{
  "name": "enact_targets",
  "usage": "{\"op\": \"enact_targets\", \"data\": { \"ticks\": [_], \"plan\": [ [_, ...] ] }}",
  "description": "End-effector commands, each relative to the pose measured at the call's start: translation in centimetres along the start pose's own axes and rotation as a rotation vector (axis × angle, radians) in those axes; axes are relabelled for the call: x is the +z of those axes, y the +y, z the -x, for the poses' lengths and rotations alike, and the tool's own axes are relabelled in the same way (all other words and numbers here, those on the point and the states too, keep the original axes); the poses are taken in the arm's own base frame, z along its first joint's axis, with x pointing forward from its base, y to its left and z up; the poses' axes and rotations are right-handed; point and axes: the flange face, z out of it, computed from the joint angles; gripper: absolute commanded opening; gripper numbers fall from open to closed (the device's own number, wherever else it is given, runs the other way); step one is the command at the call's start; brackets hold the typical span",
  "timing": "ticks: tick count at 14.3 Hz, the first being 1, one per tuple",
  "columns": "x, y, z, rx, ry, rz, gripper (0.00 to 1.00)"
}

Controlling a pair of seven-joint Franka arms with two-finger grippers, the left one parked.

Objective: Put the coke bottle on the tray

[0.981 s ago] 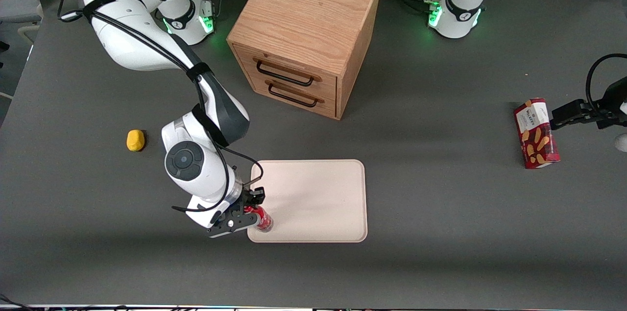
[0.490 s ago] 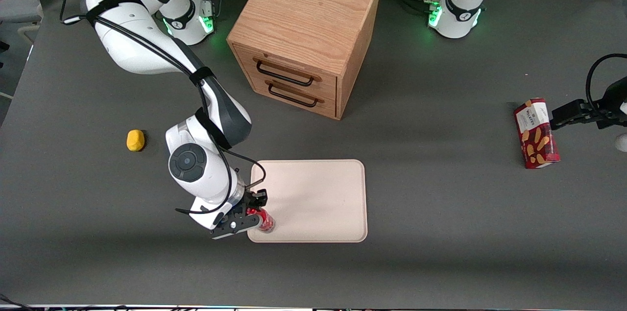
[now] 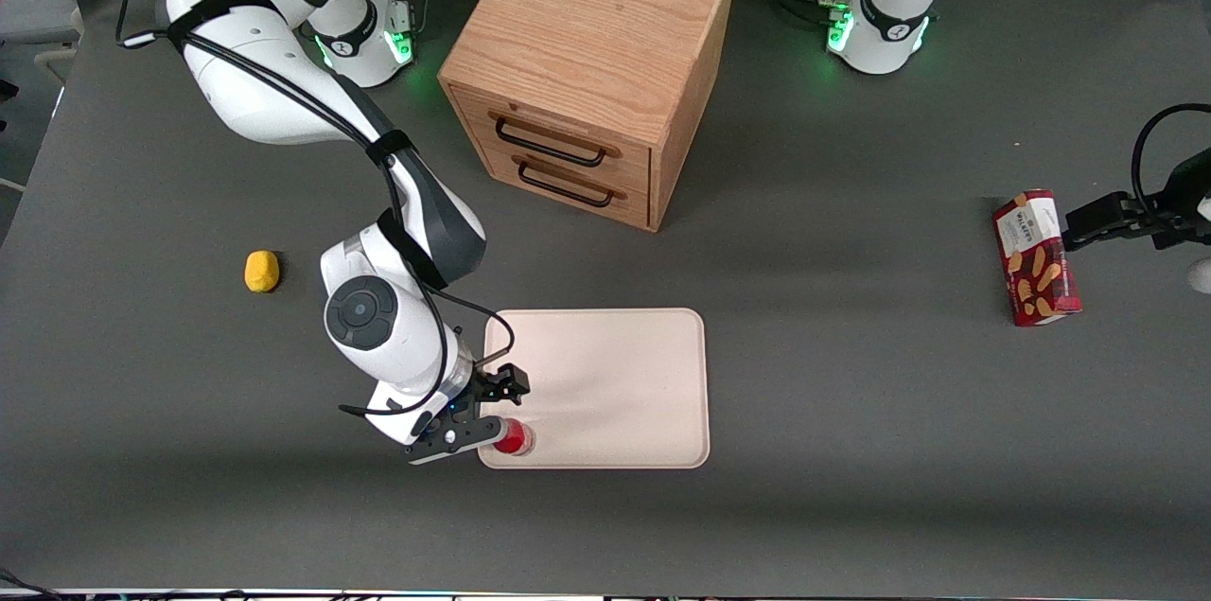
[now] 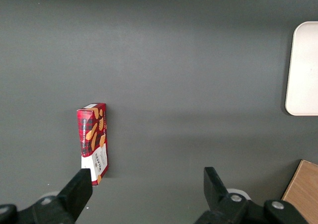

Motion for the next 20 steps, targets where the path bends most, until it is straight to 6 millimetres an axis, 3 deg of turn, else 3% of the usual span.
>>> {"op": "enact_targets", "data": {
  "ticks": [1, 4, 7, 10, 12, 15, 18, 20],
  "plan": [
    [-3.0, 0.7, -0.3, 0.003, 0.032, 0.026, 1.0],
    [-8.7, 3.0, 1.4, 0.031, -0.061, 0.087, 1.0],
    [-14.1, 4.6, 5.3, 0.066, -0.122, 0.105, 1.0],
    [-18.8, 9.1, 9.6, 0.136, -0.136, 0.064, 1.0],
    [-21.5, 14.2, 13.0, 0.159, -0.142, 0.021, 1.0],
    [-24.1, 19.0, 19.4, 0.209, -0.15, -0.024, 1.0],
    [-26.0, 19.5, 25.1, 0.23, -0.158, -0.029, 1.0],
    [-27.7, 19.4, 27.9, 0.237, -0.186, -0.021, 1.0]
  ]
}}
